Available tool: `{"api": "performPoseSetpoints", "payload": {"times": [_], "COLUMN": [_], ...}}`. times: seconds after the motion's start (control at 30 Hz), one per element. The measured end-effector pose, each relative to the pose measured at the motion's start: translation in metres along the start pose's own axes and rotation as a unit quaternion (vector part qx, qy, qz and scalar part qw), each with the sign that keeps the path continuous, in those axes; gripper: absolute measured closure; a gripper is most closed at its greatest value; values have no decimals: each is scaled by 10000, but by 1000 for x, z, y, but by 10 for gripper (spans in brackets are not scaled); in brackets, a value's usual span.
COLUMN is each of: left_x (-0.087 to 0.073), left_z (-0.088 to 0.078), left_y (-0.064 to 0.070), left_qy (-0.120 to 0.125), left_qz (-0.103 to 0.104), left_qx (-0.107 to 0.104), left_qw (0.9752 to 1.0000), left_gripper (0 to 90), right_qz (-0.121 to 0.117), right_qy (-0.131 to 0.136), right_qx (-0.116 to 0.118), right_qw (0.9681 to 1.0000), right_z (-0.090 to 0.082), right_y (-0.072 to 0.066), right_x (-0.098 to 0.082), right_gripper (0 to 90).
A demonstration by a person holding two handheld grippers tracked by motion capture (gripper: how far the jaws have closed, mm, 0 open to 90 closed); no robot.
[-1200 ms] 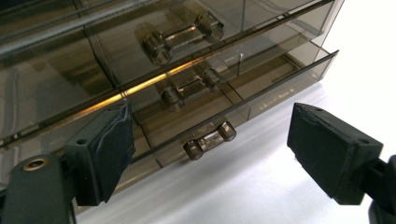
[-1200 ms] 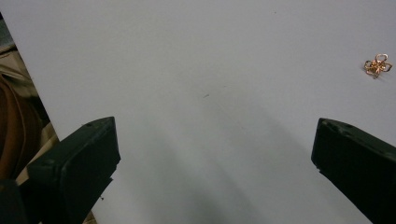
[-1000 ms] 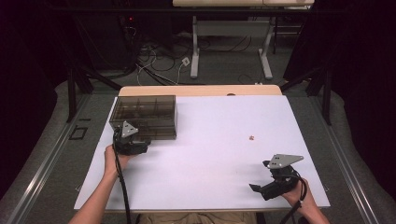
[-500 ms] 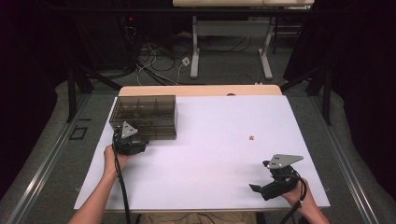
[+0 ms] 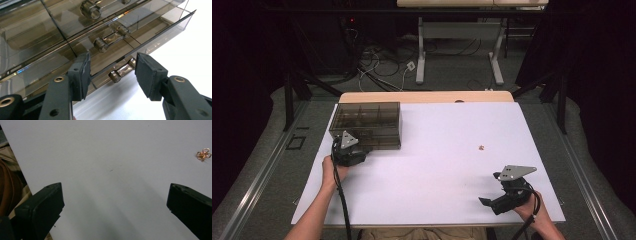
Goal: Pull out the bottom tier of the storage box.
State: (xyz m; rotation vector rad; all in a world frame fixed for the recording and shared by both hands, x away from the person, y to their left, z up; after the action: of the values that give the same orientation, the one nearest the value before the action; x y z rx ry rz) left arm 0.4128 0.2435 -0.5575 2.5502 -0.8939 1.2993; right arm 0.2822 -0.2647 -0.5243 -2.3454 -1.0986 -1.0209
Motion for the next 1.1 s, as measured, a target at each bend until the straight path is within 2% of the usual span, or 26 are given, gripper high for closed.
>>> {"api": "performPoseSetpoints", "payload": {"times": [0.13,0.4,0.6,0.73,1.1], "left_x": [0,0,0,1,1], "left_z": [0,0,0,1,-1], "left_y": [-1,-1,-1,-1,-1], "left_qy": [33,-12,-105,-140,-223], "left_qz": [-15,116,217,367,427], "left_qx": [35,97,75,110,53], "left_qw": [10000,9999,9997,9992,9988], "left_gripper": [507,555,563,566,595], "right_qz": [-3,23,34,55,37], "right_qy": [-4,-21,-31,-41,-43], "right_qx": [5,2,14,-1,12], "right_qw": [10000,10000,10000,10000,10000], "right_z": [0,0,1,1,1], "right_y": [0,0,0,0,0], "right_x": [0,0,0,0,0], "right_gripper": [3,3,2,3,3]}}
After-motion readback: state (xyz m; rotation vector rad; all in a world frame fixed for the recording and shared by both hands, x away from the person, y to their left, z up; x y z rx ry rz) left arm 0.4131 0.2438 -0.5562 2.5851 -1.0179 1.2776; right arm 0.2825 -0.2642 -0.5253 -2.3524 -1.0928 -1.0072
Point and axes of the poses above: each handheld gripper's, and its own axes: z roughly forward along the jaws, x roughly out of its top, y roughly to its right, the point moved 1 cm from there along z, roughly forward along the jaws, and after that the axes turned 1 degree about -x, right-handed, at the moved point
